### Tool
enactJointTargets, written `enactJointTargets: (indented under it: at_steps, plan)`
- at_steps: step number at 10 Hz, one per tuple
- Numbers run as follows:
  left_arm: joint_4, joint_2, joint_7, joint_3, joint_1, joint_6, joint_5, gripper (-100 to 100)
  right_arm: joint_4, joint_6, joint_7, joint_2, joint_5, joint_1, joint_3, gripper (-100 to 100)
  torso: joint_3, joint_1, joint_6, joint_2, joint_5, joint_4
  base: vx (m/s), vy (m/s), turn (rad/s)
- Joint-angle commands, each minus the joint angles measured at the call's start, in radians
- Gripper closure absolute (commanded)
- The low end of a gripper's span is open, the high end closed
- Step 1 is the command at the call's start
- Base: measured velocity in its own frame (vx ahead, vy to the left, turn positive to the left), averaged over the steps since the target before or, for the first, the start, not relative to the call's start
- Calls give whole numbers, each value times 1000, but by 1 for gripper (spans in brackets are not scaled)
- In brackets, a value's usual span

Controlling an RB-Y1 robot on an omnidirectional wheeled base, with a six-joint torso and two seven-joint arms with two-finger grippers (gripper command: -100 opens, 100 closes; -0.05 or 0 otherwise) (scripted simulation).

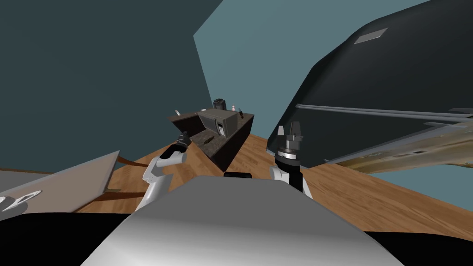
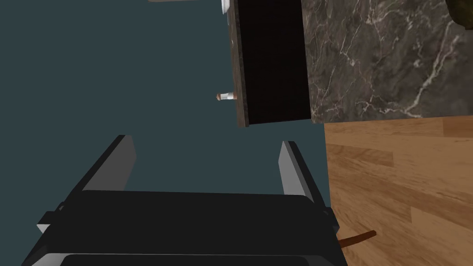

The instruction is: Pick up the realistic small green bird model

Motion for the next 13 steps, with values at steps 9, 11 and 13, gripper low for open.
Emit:
enactJointTargets:
  at_steps: [9,11,13]
  plan:
    - [58,47,58,75,-55,269,32,-100,0,0,0,0,0,0,0,0,0,1,0,-1,0,0,23,-45,-44]
    - [78,60,74,96,-70,336,42,-100,0,0,0,0,0,0,0,0,0,1,0,-1,0,0,30,-47,-64]
    - [99,72,88,115,-85,387,52,-100,0,0,0,0,0,0,0,0,-1,-1,0,-2,0,0,53,-60,-55]
